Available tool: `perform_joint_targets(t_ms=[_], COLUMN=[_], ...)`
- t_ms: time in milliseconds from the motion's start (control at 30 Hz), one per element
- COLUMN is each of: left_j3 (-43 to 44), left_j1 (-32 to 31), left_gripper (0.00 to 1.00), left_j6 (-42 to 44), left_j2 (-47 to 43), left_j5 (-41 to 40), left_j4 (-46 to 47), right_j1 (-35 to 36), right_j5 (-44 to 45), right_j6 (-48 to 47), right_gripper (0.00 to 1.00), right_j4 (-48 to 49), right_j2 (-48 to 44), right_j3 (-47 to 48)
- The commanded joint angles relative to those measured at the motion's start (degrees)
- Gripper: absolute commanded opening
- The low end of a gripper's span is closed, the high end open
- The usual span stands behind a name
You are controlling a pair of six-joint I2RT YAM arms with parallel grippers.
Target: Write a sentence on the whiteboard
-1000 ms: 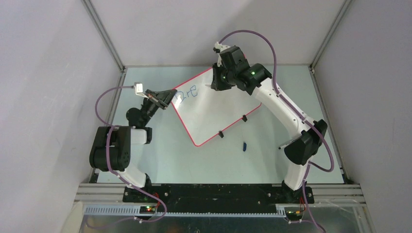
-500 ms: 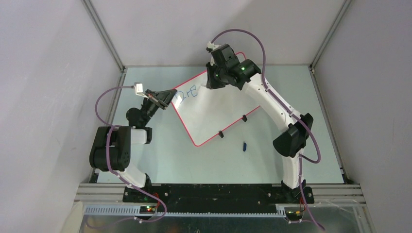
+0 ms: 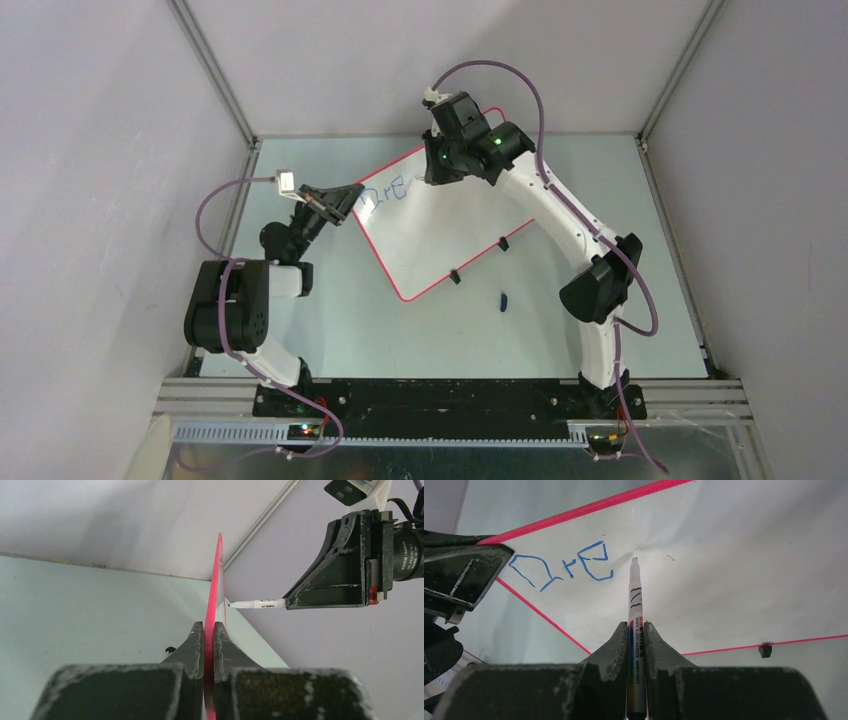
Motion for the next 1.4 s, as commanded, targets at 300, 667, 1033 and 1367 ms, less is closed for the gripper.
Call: perform_joint_targets(t_ms=[300,667,1033,1367], left_j3=[-1.51,-1.55,-1.53,-1.6], left_j1=[-1.24,-1.24,-1.24,-1.24], left_gripper=[0.01,0.01,0.01,0.01], left_j6=[6.75,6.83,6.83,6.83], left_j2=[-1.04,-1.04,-1.05,-1.05], left_j5=[3.69,3.74,3.76,3.77], left_j4=[1.39,1.4,1.39,1.43], right_j1=[0.09,0.11,0.34,1.19], right_j5=[2.48,2.39,1.9,1.05], right_j6=[-0.43,-0.59,-1.25,-2.45], right_gripper=[0.0,0.0,0.0,0.0], right_j4=[-0.21,-0.36,-0.43,-0.52], right_j2=[1.64,2.47,2.86,3.22], right_j3=[4.29,5.13,6.37,6.98])
